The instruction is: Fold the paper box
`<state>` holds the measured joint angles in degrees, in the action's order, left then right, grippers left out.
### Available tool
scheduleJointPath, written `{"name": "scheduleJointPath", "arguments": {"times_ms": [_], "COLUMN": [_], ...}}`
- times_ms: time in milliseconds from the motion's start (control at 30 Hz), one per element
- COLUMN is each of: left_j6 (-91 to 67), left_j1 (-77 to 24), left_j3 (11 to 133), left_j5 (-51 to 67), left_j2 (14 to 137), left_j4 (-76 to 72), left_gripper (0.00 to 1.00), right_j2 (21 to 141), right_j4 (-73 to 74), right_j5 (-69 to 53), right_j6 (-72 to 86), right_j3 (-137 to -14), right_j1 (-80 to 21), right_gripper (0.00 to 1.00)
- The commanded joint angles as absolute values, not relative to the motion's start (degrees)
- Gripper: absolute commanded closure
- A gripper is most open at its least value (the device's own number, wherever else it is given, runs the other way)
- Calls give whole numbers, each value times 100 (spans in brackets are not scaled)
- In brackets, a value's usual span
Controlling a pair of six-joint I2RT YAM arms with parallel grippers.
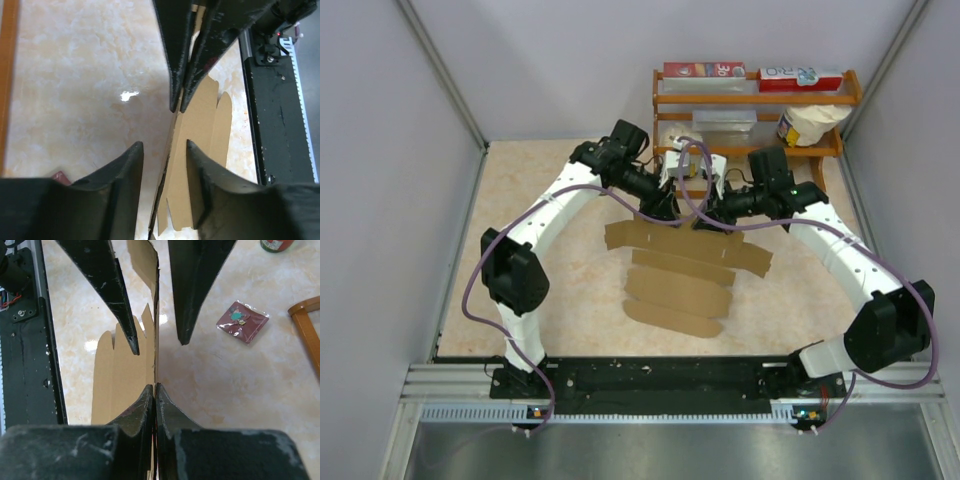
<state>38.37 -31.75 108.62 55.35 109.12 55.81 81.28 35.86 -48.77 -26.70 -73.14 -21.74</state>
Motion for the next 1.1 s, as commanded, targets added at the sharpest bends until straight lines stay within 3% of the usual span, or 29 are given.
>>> {"name": "scheduleJointPath", "arguments": {"times_ms": [0, 67, 167, 533, 867, 1000, 1067], "left_j6": [3376, 3139, 2718, -173, -896, -932, -914], "left_j1": [-3112, -3068, -2997, -2163, -1960, -1951, -1960], "left_j3": [10952, 10846, 10566, 8931, 7901, 8006, 8024], "left_j5": [5291, 5274, 5230, 3393, 3014, 3208, 3252], "left_j2": [10495, 10372, 10134, 9396, 9097, 9176, 9167], "left_j4": [4923, 4590, 3975, 1452, 862, 870, 923], "left_gripper": [46, 24, 1, 1, 20, 45, 52], "right_j2": [7963, 7954, 7954, 7559, 7146, 7093, 7101], "right_j4": [3524, 3524, 3516, 3112, 2286, 2171, 2162], "right_j5": [-4755, -4764, -4711, -3948, -3217, -3190, -3164], "right_j6": [-2637, -2619, -2558, -2093, -1275, -1178, -1178], "right_j3": [-7445, -7436, -7409, -7023, -6434, -6363, -6355], "right_j1": [-2312, -2329, -2329, -2355, -2584, -2707, -2742], "right_gripper": [100, 100, 100, 100, 100, 100, 100]}}
